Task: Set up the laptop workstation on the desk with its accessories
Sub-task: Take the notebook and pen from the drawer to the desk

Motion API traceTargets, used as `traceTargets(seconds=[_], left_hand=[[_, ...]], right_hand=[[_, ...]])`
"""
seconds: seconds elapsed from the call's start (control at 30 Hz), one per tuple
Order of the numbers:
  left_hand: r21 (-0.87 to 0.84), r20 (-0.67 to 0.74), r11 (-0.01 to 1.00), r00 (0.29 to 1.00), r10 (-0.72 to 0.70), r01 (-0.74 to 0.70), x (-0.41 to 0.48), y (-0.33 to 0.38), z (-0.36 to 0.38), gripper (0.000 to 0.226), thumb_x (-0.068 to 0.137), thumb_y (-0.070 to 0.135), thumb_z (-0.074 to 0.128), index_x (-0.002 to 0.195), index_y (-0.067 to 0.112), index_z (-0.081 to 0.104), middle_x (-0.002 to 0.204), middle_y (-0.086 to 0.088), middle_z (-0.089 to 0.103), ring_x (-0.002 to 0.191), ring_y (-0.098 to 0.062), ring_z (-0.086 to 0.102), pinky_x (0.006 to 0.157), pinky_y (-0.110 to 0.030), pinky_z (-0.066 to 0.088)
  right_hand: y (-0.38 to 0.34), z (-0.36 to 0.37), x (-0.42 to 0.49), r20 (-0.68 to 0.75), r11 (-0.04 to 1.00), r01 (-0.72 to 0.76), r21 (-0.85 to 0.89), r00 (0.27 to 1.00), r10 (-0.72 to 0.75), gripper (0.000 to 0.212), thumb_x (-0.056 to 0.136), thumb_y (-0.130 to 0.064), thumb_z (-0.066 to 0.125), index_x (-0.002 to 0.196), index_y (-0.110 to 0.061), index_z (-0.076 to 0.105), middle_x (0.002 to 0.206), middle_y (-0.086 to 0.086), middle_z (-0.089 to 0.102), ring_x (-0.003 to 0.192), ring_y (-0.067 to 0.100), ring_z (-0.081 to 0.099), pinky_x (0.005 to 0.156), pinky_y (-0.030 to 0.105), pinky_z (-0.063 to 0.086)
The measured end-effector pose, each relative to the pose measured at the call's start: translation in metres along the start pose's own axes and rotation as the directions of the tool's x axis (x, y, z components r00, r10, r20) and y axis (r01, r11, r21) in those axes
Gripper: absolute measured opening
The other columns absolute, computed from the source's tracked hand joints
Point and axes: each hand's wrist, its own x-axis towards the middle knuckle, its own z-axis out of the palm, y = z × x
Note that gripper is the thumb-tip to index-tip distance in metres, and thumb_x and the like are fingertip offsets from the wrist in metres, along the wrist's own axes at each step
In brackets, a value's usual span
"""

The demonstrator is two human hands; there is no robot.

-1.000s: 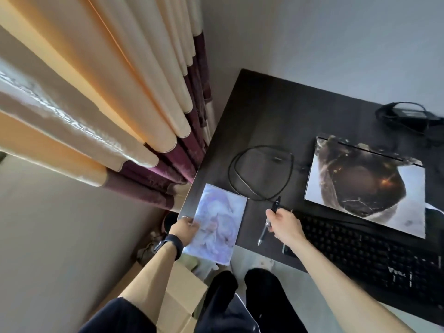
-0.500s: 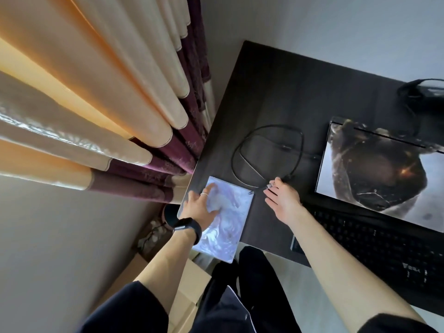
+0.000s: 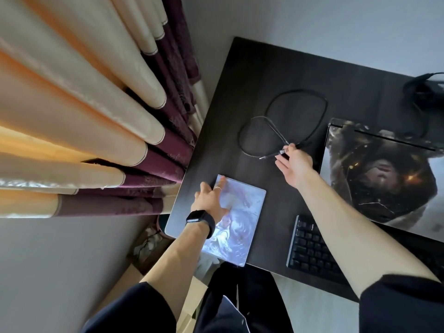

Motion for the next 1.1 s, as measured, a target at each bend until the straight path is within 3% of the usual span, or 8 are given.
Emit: traceTargets(seconds=[0.17, 0.27, 0.43, 0.53, 0.63, 0.8, 0.9, 1.1], left_hand=[[0.009, 0.014, 1.0, 1.0, -0.01, 0.01, 0.01, 0.01, -0.005, 0.096, 0.084, 0.035, 0.072, 0.155, 0.046, 0.007, 0.126, -0.005, 0.032, 0.115, -0.033, 0.045, 0.097, -0.04, 0.049], [0.001, 0.01, 1.0, 1.0, -0.011, 0.01, 0.013, 0.011, -0.008, 0.096, 0.085, 0.035, 0.072, 0.155, 0.046, 0.007, 0.124, -0.004, 0.032, 0.114, -0.033, 0.046, 0.097, -0.041, 0.049], [-0.059, -0.012, 0.998, 1.0, 0.007, -0.008, 0.008, 0.001, -0.004, 0.094, 0.083, 0.044, 0.071, 0.154, 0.046, 0.01, 0.116, 0.001, 0.032, 0.109, -0.029, 0.051, 0.097, -0.039, 0.049], [-0.128, -0.033, 0.992, 0.999, -0.001, -0.004, 0.0, -0.006, 0.002, 0.086, 0.084, 0.05, 0.068, 0.152, 0.046, 0.016, 0.111, 0.002, 0.031, 0.104, -0.03, 0.053, 0.095, -0.043, 0.05], [-0.077, -0.068, 0.997, 0.998, 0.014, -0.019, -0.021, -0.011, 0.009, 0.081, 0.086, 0.055, 0.062, 0.151, 0.046, 0.015, 0.12, 0.001, 0.031, 0.112, -0.03, 0.044, 0.092, -0.046, 0.05], [0.242, -0.068, 0.959, 0.984, 0.165, -0.144, -0.054, -0.007, 0.035, 0.089, 0.081, 0.07, 0.057, 0.152, 0.05, 0.006, 0.161, -0.002, -0.005, 0.145, -0.033, 0.008, 0.103, -0.057, 0.034], [0.166, -0.005, 0.978, 0.991, 0.131, -0.128, -0.057, -0.007, 0.043, 0.09, 0.078, 0.074, 0.056, 0.149, 0.057, 0.003, 0.159, 0.012, -0.027, 0.149, -0.03, -0.011, 0.106, -0.065, 0.03], [0.118, 0.049, 0.982, 0.989, 0.14, -0.145, -0.054, -0.01, 0.039, 0.09, 0.078, 0.075, 0.057, 0.147, 0.061, 0.001, 0.154, 0.022, -0.033, 0.149, -0.028, -0.014, 0.104, -0.061, 0.041]], right_hand=[[-0.007, -0.003, 0.01, -0.006, 0.997, 0.051, -0.065, 0.999, -0.052, 0.024, 0.106, -0.029, 0.051, 0.12, -0.012, 0.062, 0.123, 0.0, 0.063, 0.118, 0.022, 0.065, 0.094, 0.036, 0.054], [-0.004, -0.012, 0.006, 0.034, 0.988, 0.036, -0.152, 0.999, -0.031, 0.031, 0.106, -0.033, 0.051, 0.122, -0.009, 0.061, 0.121, 0.005, 0.066, 0.102, 0.025, 0.069, 0.078, 0.032, 0.055], [0.004, -0.035, -0.026, 0.103, 0.979, 0.004, -0.202, 0.995, 0.017, 0.022, 0.104, -0.033, 0.055, 0.092, -0.016, 0.062, 0.103, 0.002, 0.072, 0.091, 0.025, 0.072, 0.09, 0.038, 0.055], [0.02, -0.051, -0.051, 0.088, 0.949, 0.051, -0.31, 0.996, -0.025, 0.023, 0.102, -0.034, 0.057, 0.088, -0.015, 0.062, 0.095, 0.003, 0.073, 0.081, 0.022, 0.071, 0.082, 0.034, 0.055], [0.049, -0.067, -0.071, 0.068, 0.83, 0.129, -0.543, 0.992, -0.109, 0.029, 0.101, -0.035, 0.059, 0.084, -0.012, 0.061, 0.084, 0.004, 0.072, 0.066, 0.019, 0.065, 0.072, 0.035, 0.057], [0.09, -0.082, -0.091, 0.116, 0.282, 0.179, -0.942, 0.967, -0.227, 0.043, 0.097, -0.049, 0.051, 0.072, -0.014, 0.054, 0.072, 0.002, 0.067, 0.08, 0.03, 0.062, 0.069, 0.036, 0.045], [0.111, -0.078, -0.091, 0.129, 0.26, 0.19, -0.947, 0.963, -0.235, 0.036, 0.097, -0.048, 0.055, 0.084, -0.015, 0.059, 0.084, 0.004, 0.07, 0.092, 0.034, 0.063, 0.071, 0.035, 0.043], [0.137, -0.076, -0.091, 0.073, 0.247, 0.143, -0.958, 0.959, -0.272, 0.031, 0.096, -0.041, 0.061, 0.11, -0.015, 0.055, 0.106, 0.009, 0.073, 0.105, 0.035, 0.065, 0.083, 0.039, 0.049]])
